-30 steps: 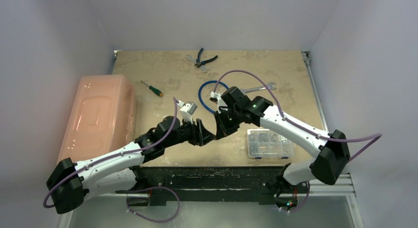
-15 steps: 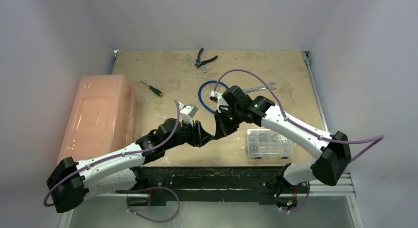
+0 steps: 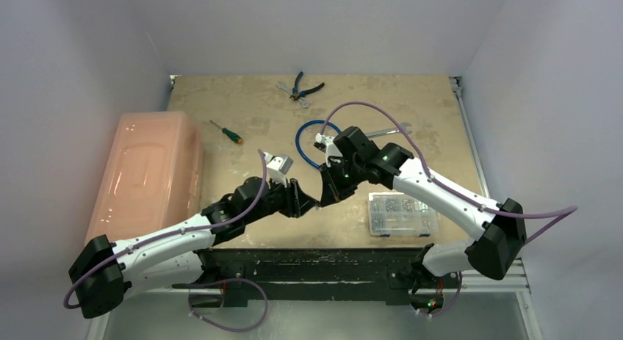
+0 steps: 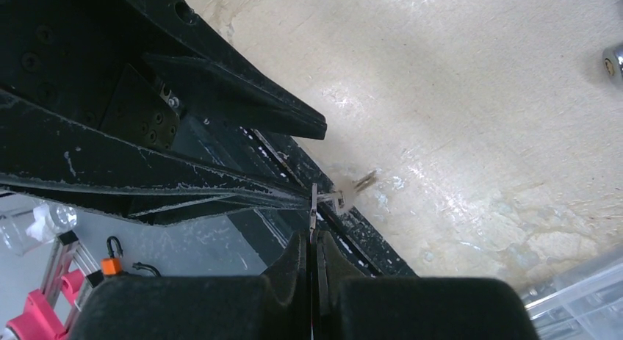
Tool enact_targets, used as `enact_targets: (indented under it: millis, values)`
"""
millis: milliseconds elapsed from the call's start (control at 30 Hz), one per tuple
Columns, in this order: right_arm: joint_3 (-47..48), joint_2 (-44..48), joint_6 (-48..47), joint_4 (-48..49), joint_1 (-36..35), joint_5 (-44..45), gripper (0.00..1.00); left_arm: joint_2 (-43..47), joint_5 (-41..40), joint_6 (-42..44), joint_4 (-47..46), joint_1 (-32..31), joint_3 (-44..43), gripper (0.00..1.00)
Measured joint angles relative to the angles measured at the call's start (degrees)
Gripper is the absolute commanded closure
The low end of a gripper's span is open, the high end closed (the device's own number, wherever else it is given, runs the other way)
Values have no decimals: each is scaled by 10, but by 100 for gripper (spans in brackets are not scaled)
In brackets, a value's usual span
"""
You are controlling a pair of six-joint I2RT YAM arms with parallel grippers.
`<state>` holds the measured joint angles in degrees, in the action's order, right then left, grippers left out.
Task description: Unlock with the key
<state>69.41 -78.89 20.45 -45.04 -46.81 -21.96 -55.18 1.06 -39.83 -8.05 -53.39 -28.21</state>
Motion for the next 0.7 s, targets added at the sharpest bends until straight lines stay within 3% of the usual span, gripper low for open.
enact_targets:
  millis: [167, 333, 533, 700]
  values:
    - [0, 8, -3, 4, 1, 0, 100, 12, -29, -2, 12, -3, 0, 51]
    - [-4, 30, -17, 26, 0, -17, 100, 89, -48, 3, 23, -2, 27, 41]
    - [-23, 76, -48, 56, -1, -57, 100, 175, 2, 21, -11, -3, 52, 43]
    - [-37, 102, -67, 75, -1, -102, 100, 180, 74, 30, -55, -3, 56, 49]
